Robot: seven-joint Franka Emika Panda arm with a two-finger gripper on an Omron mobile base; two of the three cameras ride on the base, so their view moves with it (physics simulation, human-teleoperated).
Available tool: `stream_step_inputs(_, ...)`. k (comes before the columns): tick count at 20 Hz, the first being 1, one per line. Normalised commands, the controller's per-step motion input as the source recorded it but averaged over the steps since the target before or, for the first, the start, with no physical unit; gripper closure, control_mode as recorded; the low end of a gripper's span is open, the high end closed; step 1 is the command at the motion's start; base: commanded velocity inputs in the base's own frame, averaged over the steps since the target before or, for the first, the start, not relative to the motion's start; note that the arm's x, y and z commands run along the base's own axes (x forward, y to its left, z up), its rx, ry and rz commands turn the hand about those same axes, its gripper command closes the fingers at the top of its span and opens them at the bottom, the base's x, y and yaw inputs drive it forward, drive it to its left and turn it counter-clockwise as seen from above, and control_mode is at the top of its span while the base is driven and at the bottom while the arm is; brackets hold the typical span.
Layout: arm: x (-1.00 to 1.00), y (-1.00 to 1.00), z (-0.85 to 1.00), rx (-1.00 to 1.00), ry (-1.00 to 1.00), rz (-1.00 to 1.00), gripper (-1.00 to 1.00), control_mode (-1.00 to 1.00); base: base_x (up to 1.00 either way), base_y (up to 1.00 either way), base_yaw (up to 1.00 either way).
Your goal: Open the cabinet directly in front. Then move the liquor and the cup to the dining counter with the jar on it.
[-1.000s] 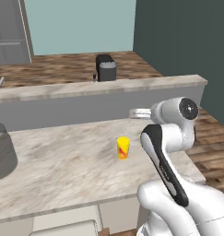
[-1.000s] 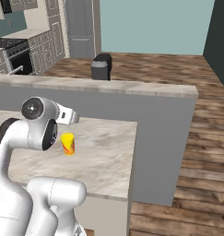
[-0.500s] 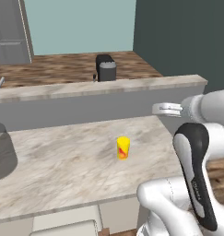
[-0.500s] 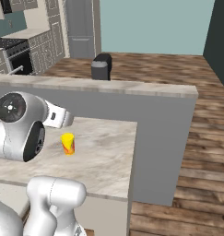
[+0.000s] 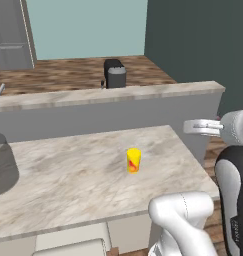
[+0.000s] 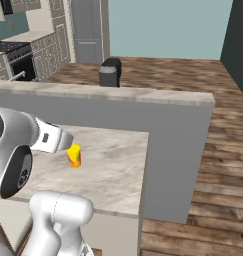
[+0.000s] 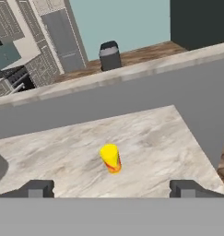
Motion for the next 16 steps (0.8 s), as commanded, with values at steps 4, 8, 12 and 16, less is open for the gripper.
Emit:
stream_step_inputs(4,-0.77,0.0,-0.24,0.0,0.0,0.0,-1.0,-1.0,0.0,0.0,0.0)
stream_step_inputs(8,0.0,0.0,0.0,0.0,0.0,0.0,-1.0,1.0,-1.0,-0.17,-0.05)
stream_step_inputs(12,0.0,0.0,0.0,0.0,0.0,0.0,-1.0,1.0,-0.83,-0.84,-0.23)
stream_step_inputs(16,0.0,0.0,0.0,0.0,0.0,0.0,-1.0,1.0,-0.1,-1.0,-0.25)
